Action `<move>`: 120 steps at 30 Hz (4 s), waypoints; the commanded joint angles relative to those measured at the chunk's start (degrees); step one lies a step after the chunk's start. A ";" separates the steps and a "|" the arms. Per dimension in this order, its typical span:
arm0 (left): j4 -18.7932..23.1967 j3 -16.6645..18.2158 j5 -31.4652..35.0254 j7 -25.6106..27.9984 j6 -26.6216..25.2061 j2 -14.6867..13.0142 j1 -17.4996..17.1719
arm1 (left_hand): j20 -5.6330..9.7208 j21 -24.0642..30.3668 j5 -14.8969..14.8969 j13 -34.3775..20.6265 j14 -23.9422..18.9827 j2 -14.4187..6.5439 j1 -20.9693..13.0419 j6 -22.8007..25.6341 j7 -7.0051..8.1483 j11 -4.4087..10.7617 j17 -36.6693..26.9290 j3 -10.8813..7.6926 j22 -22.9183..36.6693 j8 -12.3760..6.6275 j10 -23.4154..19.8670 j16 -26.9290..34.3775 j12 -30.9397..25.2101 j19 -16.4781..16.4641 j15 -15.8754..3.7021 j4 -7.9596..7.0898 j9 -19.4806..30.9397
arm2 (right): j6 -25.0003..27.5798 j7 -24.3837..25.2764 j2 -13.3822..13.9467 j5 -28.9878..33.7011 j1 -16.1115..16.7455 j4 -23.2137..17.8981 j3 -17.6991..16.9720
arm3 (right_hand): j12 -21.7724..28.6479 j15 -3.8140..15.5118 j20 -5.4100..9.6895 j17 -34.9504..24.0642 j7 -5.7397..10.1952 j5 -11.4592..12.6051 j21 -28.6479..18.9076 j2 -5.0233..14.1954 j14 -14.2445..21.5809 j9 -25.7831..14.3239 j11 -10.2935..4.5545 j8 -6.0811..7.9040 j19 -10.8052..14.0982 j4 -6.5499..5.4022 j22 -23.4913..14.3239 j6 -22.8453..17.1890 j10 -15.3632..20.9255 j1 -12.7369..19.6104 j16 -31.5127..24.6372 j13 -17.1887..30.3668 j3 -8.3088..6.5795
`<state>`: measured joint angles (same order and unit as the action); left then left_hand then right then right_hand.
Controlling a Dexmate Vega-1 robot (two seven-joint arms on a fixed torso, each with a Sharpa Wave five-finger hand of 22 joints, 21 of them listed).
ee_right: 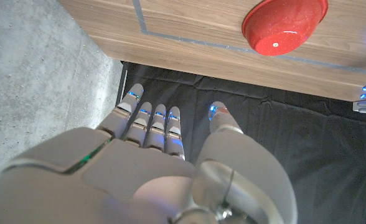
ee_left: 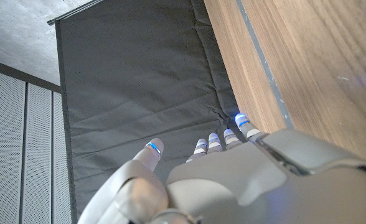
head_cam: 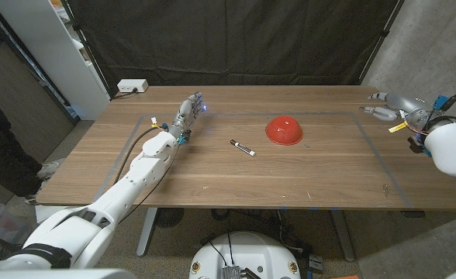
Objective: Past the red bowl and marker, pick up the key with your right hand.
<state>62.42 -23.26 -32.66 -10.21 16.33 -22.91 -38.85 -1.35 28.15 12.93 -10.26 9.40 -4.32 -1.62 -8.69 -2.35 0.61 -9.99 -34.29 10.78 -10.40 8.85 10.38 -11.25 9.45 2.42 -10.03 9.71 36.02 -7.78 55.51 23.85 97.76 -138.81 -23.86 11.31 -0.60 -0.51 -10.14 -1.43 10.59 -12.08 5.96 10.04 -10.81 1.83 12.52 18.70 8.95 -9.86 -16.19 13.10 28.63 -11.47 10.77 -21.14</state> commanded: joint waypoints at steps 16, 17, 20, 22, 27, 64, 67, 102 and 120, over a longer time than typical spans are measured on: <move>-2.18 -0.21 0.30 -1.01 0.75 1.10 1.22 | -0.31 -0.38 0.37 -0.29 0.20 -4.98 0.11 0.49 0.01 -0.23 -0.15 0.35 0.18 -0.13 -0.07 0.26 -0.25 0.26 0.36 0.05 0.22 | 6.59 -13.15 0.40 15.90 1.55 -3.79 -0.52 | 0.32 0.92 -0.33 0.06 0.31 0.60 -0.24 -0.50 2.19 -0.28 -0.91 0.41 1.34 0.83 -0.17 -1.50 1.61 1.96 -0.07 0.18 -0.38; -2.08 -0.19 0.32 -0.93 0.71 1.07 1.19 | -0.31 -0.38 0.37 -0.29 0.19 -4.98 0.11 0.51 0.02 -0.27 -0.15 0.35 0.18 -0.13 -0.09 0.27 -0.26 0.26 0.40 0.05 0.22 | 6.98 -13.74 0.75 16.78 1.64 -3.84 -0.31 | 0.36 0.93 -0.34 0.07 0.35 0.61 -0.23 -0.53 2.27 -0.28 -0.91 0.42 1.36 0.84 -0.17 -1.55 1.74 2.01 -0.09 0.18 -0.39; -1.69 -0.14 0.37 -0.71 0.60 0.95 1.05 | -0.32 -0.39 0.37 -0.29 0.16 -4.98 0.11 0.53 0.04 -0.33 -0.15 0.36 0.18 -0.13 -0.18 0.27 -0.29 0.24 0.39 0.05 0.22 | 8.38 -15.71 1.82 19.32 1.65 -3.94 0.52 | 0.62 0.99 -0.42 0.08 0.42 0.68 -0.19 -0.76 2.52 -0.29 -0.89 0.39 1.46 0.92 -0.16 -1.66 2.67 2.35 -0.07 0.19 -0.43; -1.45 -0.15 0.40 -0.65 0.37 0.83 0.99 | -0.30 -0.39 0.37 -0.29 0.12 -4.98 0.12 0.59 0.04 -0.29 -0.15 0.36 0.18 -0.14 -0.20 0.29 -0.30 0.21 0.39 0.04 0.22 | 9.20 -16.29 2.14 21.26 1.68 -4.00 1.22 | 0.66 1.15 -0.43 0.08 0.55 0.73 -0.19 -0.84 2.54 -0.30 -0.82 0.34 1.54 0.97 -0.16 -1.62 2.90 2.57 -0.02 0.20 -0.48; -0.53 -0.13 0.55 -0.11 -0.09 0.45 0.65 | -0.23 -0.39 0.38 -0.29 0.08 -4.94 0.16 0.68 0.08 -0.24 -0.16 0.41 0.19 -0.16 -0.27 0.31 -0.32 0.13 0.38 0.01 0.22 | 9.16 -18.13 1.74 23.35 1.54 -3.89 1.52 | 0.50 1.46 -0.39 0.08 0.72 0.82 -0.11 -1.08 2.27 -0.30 -1.07 0.22 1.55 1.07 -0.16 -1.49 2.80 3.02 0.19 0.20 -0.56; -1.30 -0.31 0.40 -0.39 0.49 1.07 0.74 | -0.24 -0.59 0.43 -0.29 0.10 -4.92 0.36 0.89 0.06 -0.23 -0.19 0.66 0.21 -0.09 -0.14 0.28 -0.23 0.02 0.34 -0.10 0.24 | 9.92 -39.66 -0.56 48.17 -1.49 -3.56 7.60 | -0.65 2.62 -0.46 0.03 1.77 1.84 0.48 -2.77 1.03 -0.43 -2.09 -0.90 1.21 1.26 -0.16 0.80 0.45 7.23 0.75 0.33 -1.47; -0.93 -0.26 0.38 -0.30 0.42 0.96 0.55 | -0.22 -0.59 0.44 -0.29 0.11 -4.93 0.36 0.89 0.09 -0.26 -0.18 0.67 0.21 -0.08 -0.14 0.28 -0.23 -0.01 0.39 -0.10 0.24 | 8.96 -41.66 -1.63 49.91 -2.10 -3.48 7.87 | -0.79 2.89 -0.47 0.00 1.81 1.93 0.50 -2.86 1.10 -0.45 -1.97 -1.00 1.20 1.23 -0.16 1.18 -0.03 7.57 0.71 0.36 -1.57; -1.51 -0.20 0.12 -0.92 0.24 0.75 1.04 | -0.79 -0.76 0.51 -0.29 0.11 -5.00 0.39 1.06 0.04 -0.31 -0.18 0.78 0.23 -0.07 -0.17 0.26 -0.22 -0.17 0.50 -0.12 0.25 | -2.28 -53.21 -13.74 62.72 -9.28 -1.29 10.95 | 0.21 4.07 -0.64 -0.24 2.19 2.77 0.21 -3.55 3.05 -0.70 -2.28 0.43 2.38 0.83 -0.22 -1.94 1.89 9.97 -0.10 0.56 -2.40; -3.81 -0.37 0.47 -1.45 0.43 1.63 2.33 | -0.75 -0.86 0.54 -0.29 0.09 -5.01 0.43 1.12 0.06 -0.36 -0.19 0.85 0.24 -0.06 -0.18 0.27 -0.22 -0.24 0.41 -0.15 0.25 | -5.75 -57.25 -16.97 66.03 -11.73 0.53 11.92 | 0.29 4.98 -0.53 -0.63 2.56 3.20 0.15 -3.85 4.07 -0.77 -2.26 0.79 3.02 0.38 -0.25 -3.01 2.37 10.31 -0.36 0.76 -2.59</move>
<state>59.95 -23.48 -32.45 -11.31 16.56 -21.89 -37.34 -1.98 27.33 13.14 -10.26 9.41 -4.32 -1.62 -7.77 -2.24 0.40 -9.99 -33.56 10.78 -10.40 8.64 10.38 -11.25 9.24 2.42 -10.28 9.71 32.12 -62.96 40.48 87.95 87.32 -139.22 -12.55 11.31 2.36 -0.92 -10.55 1.26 13.22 -11.63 2.49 13.22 -11.35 -0.41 12.88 21.14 9.40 -10.00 -18.26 14.55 38.74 -11.47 11.34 -23.50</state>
